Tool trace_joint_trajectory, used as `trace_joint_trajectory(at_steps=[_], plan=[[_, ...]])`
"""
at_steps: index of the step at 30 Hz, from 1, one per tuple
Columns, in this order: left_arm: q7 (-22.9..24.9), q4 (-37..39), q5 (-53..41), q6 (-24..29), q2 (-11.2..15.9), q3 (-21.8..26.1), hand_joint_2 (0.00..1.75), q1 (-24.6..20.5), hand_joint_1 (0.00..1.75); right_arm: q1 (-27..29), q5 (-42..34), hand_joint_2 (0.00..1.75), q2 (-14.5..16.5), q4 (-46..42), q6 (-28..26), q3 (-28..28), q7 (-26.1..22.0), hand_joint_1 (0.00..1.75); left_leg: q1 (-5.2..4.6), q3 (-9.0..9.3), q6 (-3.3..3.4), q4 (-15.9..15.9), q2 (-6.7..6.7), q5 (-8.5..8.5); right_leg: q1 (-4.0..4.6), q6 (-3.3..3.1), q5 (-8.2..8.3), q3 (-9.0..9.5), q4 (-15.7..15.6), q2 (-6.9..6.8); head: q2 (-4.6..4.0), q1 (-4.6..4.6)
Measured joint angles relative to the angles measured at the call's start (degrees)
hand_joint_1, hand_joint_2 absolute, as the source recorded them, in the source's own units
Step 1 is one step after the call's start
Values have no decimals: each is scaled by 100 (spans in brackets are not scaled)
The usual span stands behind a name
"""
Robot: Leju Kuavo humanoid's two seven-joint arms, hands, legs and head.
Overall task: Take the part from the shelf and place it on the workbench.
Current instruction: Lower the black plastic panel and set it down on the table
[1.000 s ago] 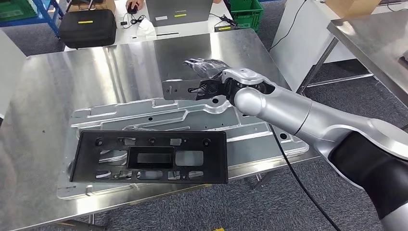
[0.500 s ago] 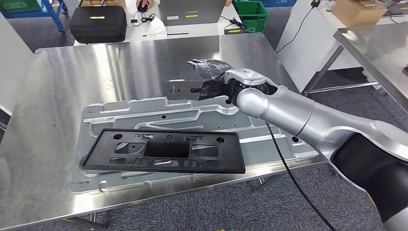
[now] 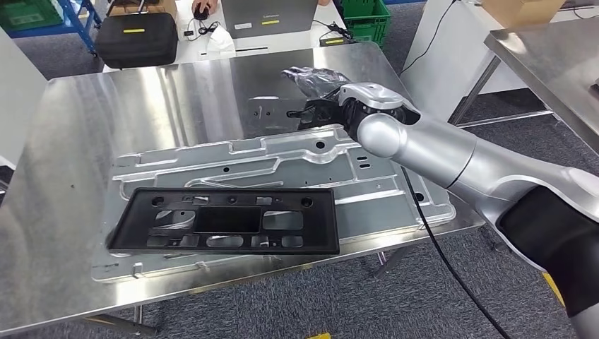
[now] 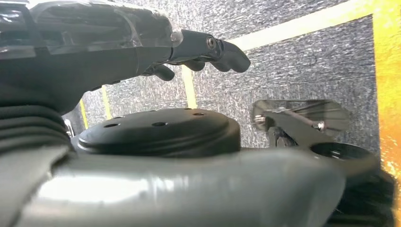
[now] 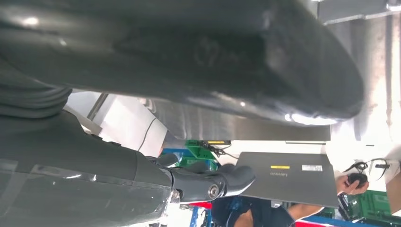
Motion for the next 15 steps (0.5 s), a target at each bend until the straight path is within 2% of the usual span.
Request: trace_joint_trajectory(at_steps=[1,2,4,5,6,9,10,11,12,14,15], plan=[[0,0,1,0,2,0,0,0,0,10,0,0,-4,-7,0,4,1,0,0,18,-13,86,5,-17,-2,6,24,-39,15,-1,0,-28],[0,0,1,0,3,0,0,0,0,15,1,0,-7,-14,0,5,2,0,1,137,-22,-27,12,60,-8,19,48,-80,34,-1,0,-50],[0,0,2,0,8,0,0,-6,0,7,2,0,-12,-24,0,0,2,0,6,587,-25,-697,21,311,-23,63,91,-159,94,3,0,-85],[-1,0,1,0,11,0,0,-10,0,-2,4,0,-17,-27,0,-7,2,0,6,764,-1,-1002,14,408,-22,90,109,-195,132,8,0,-90],[-1,1,1,0,14,0,0,-13,0,-11,5,0,-25,-32,0,-15,2,0,2,868,29,-1196,6,461,-20,119,134,-222,154,12,0,-84],[-2,2,2,-1,19,0,0,-10,0,-21,9,0,-38,-62,0,-32,3,0,-19,831,164,-1257,-7,576,-26,209,241,-258,128,26,0,-49],[-2,2,2,-1,20,0,0,-12,0,-21,9,0,-46,-69,0,-32,3,0,-14,794,207,-1263,-5,632,-33,243,201,-280,144,30,0,-51],[-2,2,2,-1,19,0,0,-15,0,-22,9,0,-59,-73,0,-33,3,0,-6,750,245,-1269,-4,691,-39,278,65,-320,240,34,0,-43],[-2,2,2,-1,19,0,0,-18,0,-24,9,0,-75,-73,0,-35,3,0,4,693,273,-1274,-3,751,-47,311,-168,-384,451,37,0,-24],[-4,2,2,0,20,0,0,-16,0,-21,9,0,-98,-74,0,-36,4,0,-2,564,303,-1269,-3,856,-62,362,-733,-537,1144,37,0,45],[-9,2,2,0,21,-1,0,-15,0,-15,9,0,-101,-74,0,-33,4,0,-6,492,305,-1267,-1,910,-67,371,-917,-580,1475,37,0,77]])
